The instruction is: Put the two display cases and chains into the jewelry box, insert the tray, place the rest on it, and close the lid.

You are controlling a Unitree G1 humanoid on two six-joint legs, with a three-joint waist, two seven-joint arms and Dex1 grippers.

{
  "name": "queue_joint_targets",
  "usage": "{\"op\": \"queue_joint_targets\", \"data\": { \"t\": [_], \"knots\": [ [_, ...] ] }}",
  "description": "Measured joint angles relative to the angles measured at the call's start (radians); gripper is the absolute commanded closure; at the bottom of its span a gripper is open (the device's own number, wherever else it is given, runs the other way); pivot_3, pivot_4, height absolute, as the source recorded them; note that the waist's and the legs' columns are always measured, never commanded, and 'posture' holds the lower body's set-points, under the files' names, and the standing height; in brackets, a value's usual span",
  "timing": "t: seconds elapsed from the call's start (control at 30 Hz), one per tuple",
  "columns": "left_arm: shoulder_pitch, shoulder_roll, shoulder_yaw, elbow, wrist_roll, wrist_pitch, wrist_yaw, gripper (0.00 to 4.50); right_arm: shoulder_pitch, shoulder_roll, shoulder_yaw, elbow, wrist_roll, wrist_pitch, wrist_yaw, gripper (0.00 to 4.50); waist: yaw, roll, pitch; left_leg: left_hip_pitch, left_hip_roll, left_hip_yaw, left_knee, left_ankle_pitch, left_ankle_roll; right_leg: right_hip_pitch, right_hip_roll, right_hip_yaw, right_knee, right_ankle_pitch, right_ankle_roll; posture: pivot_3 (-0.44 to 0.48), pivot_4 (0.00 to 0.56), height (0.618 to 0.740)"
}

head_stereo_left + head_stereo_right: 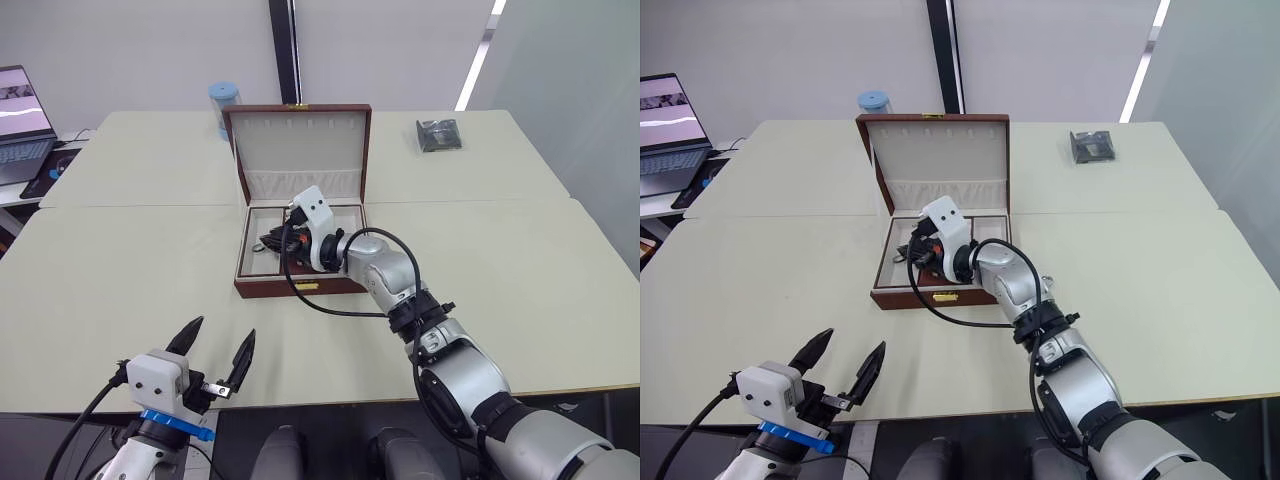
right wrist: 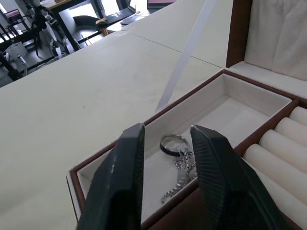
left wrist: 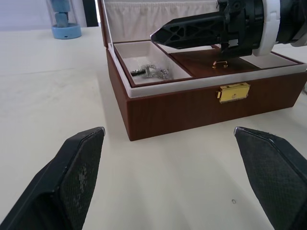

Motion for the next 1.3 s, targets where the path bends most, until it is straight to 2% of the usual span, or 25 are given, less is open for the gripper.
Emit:
{"op": "queue_joint_targets", "data": {
  "t": [0.2,0.43,0.6,0.73,0.97,1.13,1.3],
  "knots": [
    [-0.022,0.013,0.001,0.0,-0.003,0.014,-0.001,0.0,0.0,0.0,-0.01,-0.028,0.002,0.0,0.005,0.02,0.0,0.0,0.0,0.0,0.0,0.0,0.0,0.0,0.0,0.0,0.0,0.0,0.0,0.0,0.0,0.0,0.15,0.74],
    [-0.061,0.067,0.025,0.002,-0.062,0.114,-0.006,0.0,0.057,-0.056,-0.013,-0.152,0.016,-0.017,0.065,0.02,0.003,0.0,0.0,-0.002,0.0,-0.001,0.0,0.0,0.0,0.0,0.0,-0.001,0.0,0.0,0.0,0.0,0.15,0.74],
    [-0.127,0.156,0.103,0.039,-0.162,0.223,-0.043,0.0,0.172,-0.211,-0.051,-0.307,0.051,-0.029,0.16,0.02,0.003,0.0,0.0,-0.002,-0.001,-0.002,0.0,0.0,0.0,-0.001,0.0,-0.002,-0.001,0.0,0.0,0.0,0.15,0.74],
    [-0.204,0.268,0.181,0.146,-0.224,0.297,-0.11,0.0,0.268,-0.34,-0.091,-0.392,0.078,-0.079,0.245,0.02,0.003,0.0,0.0,-0.002,0.0,-0.002,0.0,0.0,0.0,-0.001,0.001,-0.002,0.0,0.0,0.0,0.0,0.15,0.74],
    [-0.326,0.375,0.247,0.327,-0.235,0.308,-0.202,0.0,0.431,-0.544,-0.173,-0.454,0.095,-0.165,0.352,0.02,0.003,0.001,0.001,-0.002,0.0,-0.002,0.0,0.0,0.0,0.0,0.0,-0.002,-0.001,0.0,0.0,0.0,0.15,0.74],
    [-0.397,0.454,0.3,0.501,-0.211,0.281,-0.262,0.0,0.562,-0.651,-0.259,-0.45,0.102,-0.231,0.371,0.02,0.002,0.0,0.001,-0.002,0.0,-0.001,0.0,0.0,0.0,0.0,0.0,-0.001,-0.001,0.0,0.0,0.0,0.15,0.74],
    [-0.458,0.502,0.309,0.619,-0.193,0.261,-0.313,0.0,0.665,-0.709,-0.315,-0.426,0.102,-0.277,0.372,0.02,0.004,0.0,0.001,-0.002,0.0,-0.001,0.0,0.0,0.0,0.0,0.0,-0.001,-0.001,0.0,0.0,0.0,0.15,0.74]
  ]
}}
